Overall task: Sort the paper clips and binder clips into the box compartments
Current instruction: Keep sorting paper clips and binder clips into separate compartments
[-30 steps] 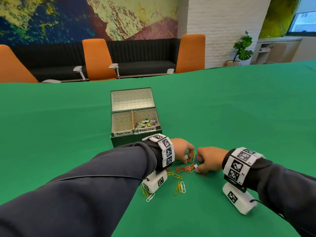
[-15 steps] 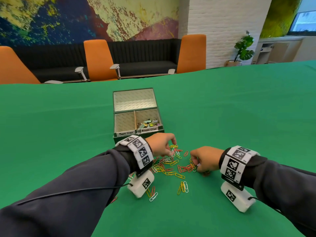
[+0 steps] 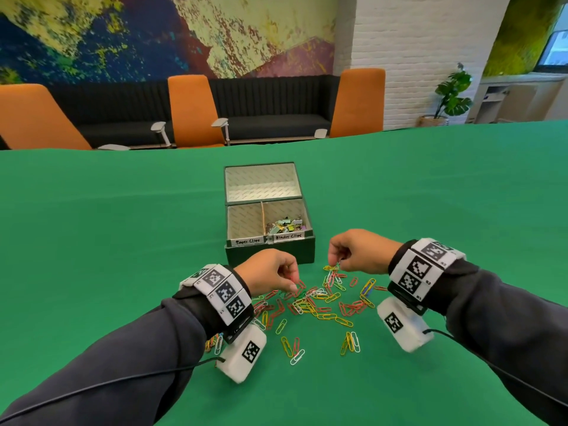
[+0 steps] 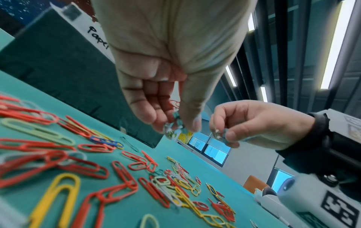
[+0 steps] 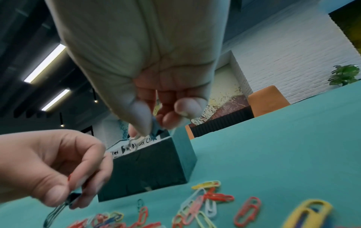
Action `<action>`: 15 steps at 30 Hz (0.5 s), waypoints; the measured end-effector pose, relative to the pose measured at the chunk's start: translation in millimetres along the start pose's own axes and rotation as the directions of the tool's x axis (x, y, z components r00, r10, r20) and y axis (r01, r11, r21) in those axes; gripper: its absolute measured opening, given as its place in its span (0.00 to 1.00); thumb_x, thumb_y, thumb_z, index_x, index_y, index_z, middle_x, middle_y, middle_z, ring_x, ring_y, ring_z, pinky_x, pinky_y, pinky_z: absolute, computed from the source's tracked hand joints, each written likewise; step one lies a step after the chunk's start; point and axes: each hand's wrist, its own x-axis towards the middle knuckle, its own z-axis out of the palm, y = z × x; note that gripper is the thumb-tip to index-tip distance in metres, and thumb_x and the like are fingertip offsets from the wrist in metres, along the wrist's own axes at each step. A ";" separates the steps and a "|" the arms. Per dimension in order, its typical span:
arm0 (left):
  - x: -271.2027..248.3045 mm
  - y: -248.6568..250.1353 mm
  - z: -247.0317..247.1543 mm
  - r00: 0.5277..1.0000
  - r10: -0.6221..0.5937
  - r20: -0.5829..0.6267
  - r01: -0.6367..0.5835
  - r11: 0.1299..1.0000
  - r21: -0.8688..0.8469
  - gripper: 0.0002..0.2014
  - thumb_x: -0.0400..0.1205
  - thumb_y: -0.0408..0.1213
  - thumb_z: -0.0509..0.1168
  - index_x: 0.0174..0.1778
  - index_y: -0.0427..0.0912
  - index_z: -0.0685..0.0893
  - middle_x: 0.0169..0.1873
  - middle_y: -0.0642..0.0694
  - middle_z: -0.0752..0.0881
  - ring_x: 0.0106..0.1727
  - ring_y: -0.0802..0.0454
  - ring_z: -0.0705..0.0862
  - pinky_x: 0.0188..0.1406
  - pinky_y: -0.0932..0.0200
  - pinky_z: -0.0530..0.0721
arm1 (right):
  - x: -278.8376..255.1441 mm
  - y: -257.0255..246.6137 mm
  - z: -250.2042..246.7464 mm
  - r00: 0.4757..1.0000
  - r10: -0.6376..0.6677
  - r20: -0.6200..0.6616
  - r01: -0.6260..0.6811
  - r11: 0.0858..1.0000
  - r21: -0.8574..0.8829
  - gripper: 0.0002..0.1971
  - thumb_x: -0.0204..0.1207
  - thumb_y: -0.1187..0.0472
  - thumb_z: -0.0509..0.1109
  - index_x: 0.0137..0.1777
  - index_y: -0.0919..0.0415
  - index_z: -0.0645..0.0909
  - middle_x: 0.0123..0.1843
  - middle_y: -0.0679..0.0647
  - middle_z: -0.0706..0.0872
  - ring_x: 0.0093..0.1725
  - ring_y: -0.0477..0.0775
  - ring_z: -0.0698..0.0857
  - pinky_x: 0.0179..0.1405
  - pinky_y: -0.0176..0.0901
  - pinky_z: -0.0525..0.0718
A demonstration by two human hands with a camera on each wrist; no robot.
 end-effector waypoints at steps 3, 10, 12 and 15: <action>-5.6 -5.7 -0.7 1.000 -0.005 -0.020 0.004 0.999 -0.044 0.14 0.73 0.30 0.73 0.34 0.53 0.77 0.30 0.58 0.80 0.30 0.67 0.76 0.32 0.79 0.74 | 7.9 -6.9 1.7 1.000 -0.004 -0.009 0.005 0.999 0.048 0.12 0.71 0.73 0.67 0.42 0.52 0.81 0.34 0.42 0.79 0.36 0.44 0.78 0.40 0.33 0.77; -18.9 -13.8 -2.1 0.993 -0.032 -0.110 0.018 0.992 -0.122 0.13 0.72 0.29 0.74 0.32 0.50 0.77 0.29 0.55 0.81 0.30 0.61 0.80 0.35 0.70 0.81 | 16.9 -19.6 20.0 0.998 0.000 0.056 -0.007 0.993 0.121 0.14 0.71 0.74 0.66 0.39 0.52 0.77 0.33 0.47 0.79 0.28 0.43 0.80 0.30 0.33 0.80; -20.5 -14.3 -0.8 0.988 -0.059 -0.143 0.025 0.973 -0.229 0.14 0.71 0.26 0.74 0.31 0.46 0.77 0.26 0.52 0.82 0.28 0.59 0.83 0.34 0.66 0.84 | 17.9 -24.2 23.8 0.995 -0.013 0.096 -0.002 0.988 0.154 0.14 0.72 0.75 0.64 0.39 0.53 0.77 0.31 0.47 0.81 0.23 0.37 0.81 0.28 0.31 0.81; -19.7 -16.3 3.1 0.978 -0.086 -0.191 0.014 0.937 -0.350 0.13 0.70 0.24 0.74 0.31 0.44 0.78 0.24 0.48 0.83 0.24 0.57 0.83 0.33 0.60 0.85 | 19.2 -29.6 27.7 0.990 -0.026 0.136 0.002 0.985 0.174 0.15 0.73 0.74 0.62 0.36 0.52 0.77 0.28 0.48 0.82 0.19 0.34 0.79 0.25 0.29 0.78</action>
